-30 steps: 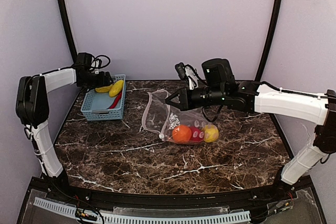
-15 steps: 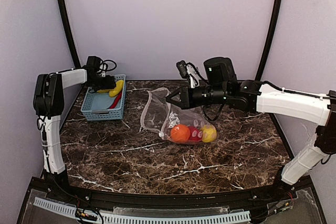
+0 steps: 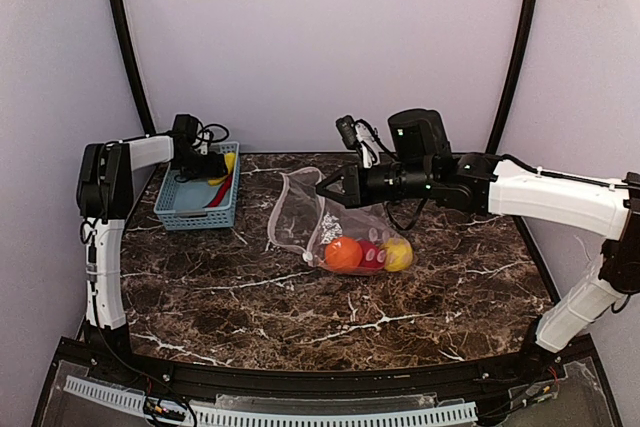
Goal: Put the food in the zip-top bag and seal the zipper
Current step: Pick up the fake fruit from the bin, then place the fake fruit in the zipper food storage bag.
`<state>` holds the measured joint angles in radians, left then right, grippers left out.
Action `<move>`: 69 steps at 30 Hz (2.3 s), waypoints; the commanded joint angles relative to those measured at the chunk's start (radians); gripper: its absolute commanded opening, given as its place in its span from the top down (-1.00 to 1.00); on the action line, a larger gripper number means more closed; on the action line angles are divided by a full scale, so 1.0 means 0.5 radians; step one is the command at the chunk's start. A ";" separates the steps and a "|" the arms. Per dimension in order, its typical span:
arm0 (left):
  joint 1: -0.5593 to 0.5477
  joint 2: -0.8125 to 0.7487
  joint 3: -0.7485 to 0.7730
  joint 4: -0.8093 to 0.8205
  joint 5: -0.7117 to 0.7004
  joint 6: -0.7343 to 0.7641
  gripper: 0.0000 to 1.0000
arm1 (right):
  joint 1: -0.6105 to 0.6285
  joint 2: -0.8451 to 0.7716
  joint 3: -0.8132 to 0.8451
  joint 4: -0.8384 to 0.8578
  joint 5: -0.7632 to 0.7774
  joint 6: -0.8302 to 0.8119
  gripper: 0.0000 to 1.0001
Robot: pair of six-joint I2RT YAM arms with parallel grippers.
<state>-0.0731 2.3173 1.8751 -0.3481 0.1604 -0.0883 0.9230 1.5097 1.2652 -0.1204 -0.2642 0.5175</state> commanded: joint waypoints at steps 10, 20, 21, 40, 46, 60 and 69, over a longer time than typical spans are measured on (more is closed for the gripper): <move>-0.028 0.054 0.119 -0.100 0.054 0.053 -0.51 | 0.013 -0.036 0.015 0.051 0.036 0.012 1.00; -0.042 0.050 0.148 -0.123 0.036 0.076 -0.30 | 0.013 -0.048 0.001 0.051 0.047 0.012 1.00; -0.041 0.052 0.154 -0.125 0.037 0.077 -0.27 | 0.013 -0.049 -0.001 0.053 0.048 0.012 1.00; -0.056 -0.532 -0.311 0.055 -0.074 0.085 -0.09 | 0.012 -0.065 -0.028 0.078 0.039 0.009 1.00; -0.059 -0.780 -0.574 0.142 -0.065 0.035 -0.08 | 0.014 -0.110 -0.071 0.092 0.049 0.014 1.00; -0.340 -1.887 -1.320 0.140 0.400 -0.128 -0.07 | 0.013 -0.127 -0.062 0.043 0.099 -0.018 1.00; -0.765 -2.457 -1.688 -0.158 0.726 -0.351 -0.08 | 0.013 -0.080 -0.014 -0.036 0.143 -0.036 1.00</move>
<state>-0.3893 1.1229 1.0927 -0.3187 0.4343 -0.1940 0.9230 1.4609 1.2240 -0.1299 -0.2111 0.5091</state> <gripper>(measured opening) 0.542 0.005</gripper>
